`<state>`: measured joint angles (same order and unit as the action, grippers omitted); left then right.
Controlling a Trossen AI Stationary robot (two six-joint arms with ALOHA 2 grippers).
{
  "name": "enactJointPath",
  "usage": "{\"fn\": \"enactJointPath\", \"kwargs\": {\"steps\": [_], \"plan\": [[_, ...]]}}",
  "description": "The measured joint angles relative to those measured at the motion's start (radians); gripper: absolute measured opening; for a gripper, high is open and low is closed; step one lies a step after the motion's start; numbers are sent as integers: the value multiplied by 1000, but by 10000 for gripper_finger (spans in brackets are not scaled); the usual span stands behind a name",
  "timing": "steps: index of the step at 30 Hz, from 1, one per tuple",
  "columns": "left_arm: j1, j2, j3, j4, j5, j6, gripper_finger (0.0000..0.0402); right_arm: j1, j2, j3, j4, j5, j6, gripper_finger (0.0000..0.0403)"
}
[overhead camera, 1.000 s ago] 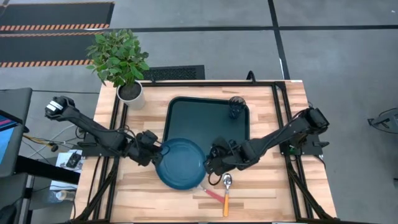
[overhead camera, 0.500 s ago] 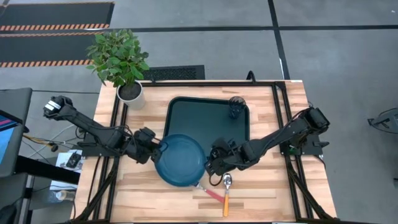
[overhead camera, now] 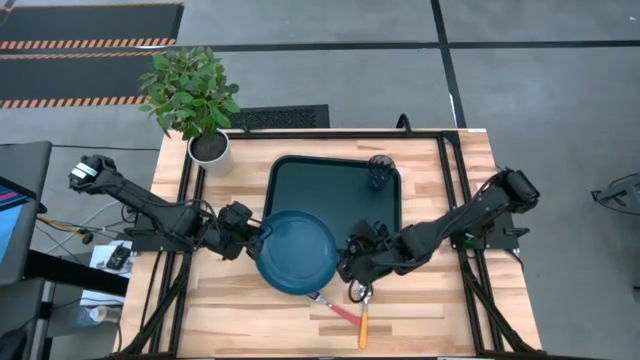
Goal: Pick and place plate/cup/fork/spoon on tray
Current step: Put the blue plate on the black tray
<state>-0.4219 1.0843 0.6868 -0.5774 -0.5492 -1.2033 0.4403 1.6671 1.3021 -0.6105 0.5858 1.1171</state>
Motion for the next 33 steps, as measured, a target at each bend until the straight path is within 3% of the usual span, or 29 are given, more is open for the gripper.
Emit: {"fn": "enactJointPath", "kwargs": {"steps": [7, 10, 14, 19, 26, 31, 33], "plan": [[7, 0, 0, 24, -2, 17, 0, -32, 58, 1, 45, -47, -15, 199], [8, 0, 0, 23, -6, 17, 0, -33, 50, 1, 40, -40, -12, 150], [7, 0, 1, 35, -21, 26, 0, -42, 31, 1, -11, -29, 7, 30], [9, 0, 1, 68, -40, 114, 7, -72, 31, 2, -83, -49, 48, 10], [47, 0, 5, 85, -59, 216, 86, -115, -81, -30, -200, -72, 0, 4], [78, 1, -4, 43, -57, 284, 157, -175, -298, -233, -195, -172, 2, 2], [88, -1, 1, 53, -49, 282, 178, -191, -380, -327, -97, -193, 53, 1]]}}
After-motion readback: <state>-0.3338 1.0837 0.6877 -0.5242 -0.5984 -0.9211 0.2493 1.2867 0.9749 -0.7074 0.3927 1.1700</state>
